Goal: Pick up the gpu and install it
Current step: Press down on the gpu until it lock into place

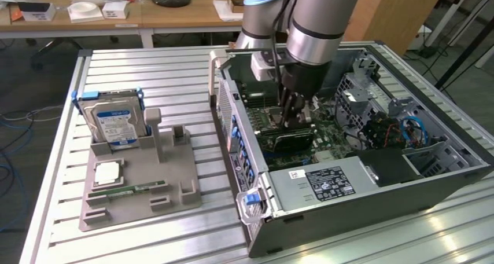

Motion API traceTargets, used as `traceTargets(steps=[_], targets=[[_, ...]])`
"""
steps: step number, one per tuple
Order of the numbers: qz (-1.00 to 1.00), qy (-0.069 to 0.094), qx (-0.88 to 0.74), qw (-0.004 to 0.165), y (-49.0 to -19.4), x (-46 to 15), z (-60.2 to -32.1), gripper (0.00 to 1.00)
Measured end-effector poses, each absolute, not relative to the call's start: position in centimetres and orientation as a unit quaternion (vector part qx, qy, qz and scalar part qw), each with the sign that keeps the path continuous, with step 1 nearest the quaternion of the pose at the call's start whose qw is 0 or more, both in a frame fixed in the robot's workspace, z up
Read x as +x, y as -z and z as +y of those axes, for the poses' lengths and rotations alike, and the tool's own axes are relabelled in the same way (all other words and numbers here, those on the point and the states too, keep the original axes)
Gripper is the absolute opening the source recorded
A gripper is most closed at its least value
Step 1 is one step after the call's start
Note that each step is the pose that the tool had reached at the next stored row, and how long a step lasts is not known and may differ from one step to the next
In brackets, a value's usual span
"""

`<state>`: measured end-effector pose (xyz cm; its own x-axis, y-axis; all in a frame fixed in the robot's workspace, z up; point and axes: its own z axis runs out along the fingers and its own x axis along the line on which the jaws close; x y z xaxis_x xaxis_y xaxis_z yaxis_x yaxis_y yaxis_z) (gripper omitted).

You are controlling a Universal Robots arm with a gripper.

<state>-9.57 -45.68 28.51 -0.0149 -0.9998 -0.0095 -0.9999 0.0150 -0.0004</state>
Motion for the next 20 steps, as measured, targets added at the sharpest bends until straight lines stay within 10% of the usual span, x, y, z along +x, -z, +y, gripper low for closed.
traceTargets(steps=[20], targets=[[0.721,-0.029,-0.692,-0.02,-29.0,-12.0,-45.6,0.11]])
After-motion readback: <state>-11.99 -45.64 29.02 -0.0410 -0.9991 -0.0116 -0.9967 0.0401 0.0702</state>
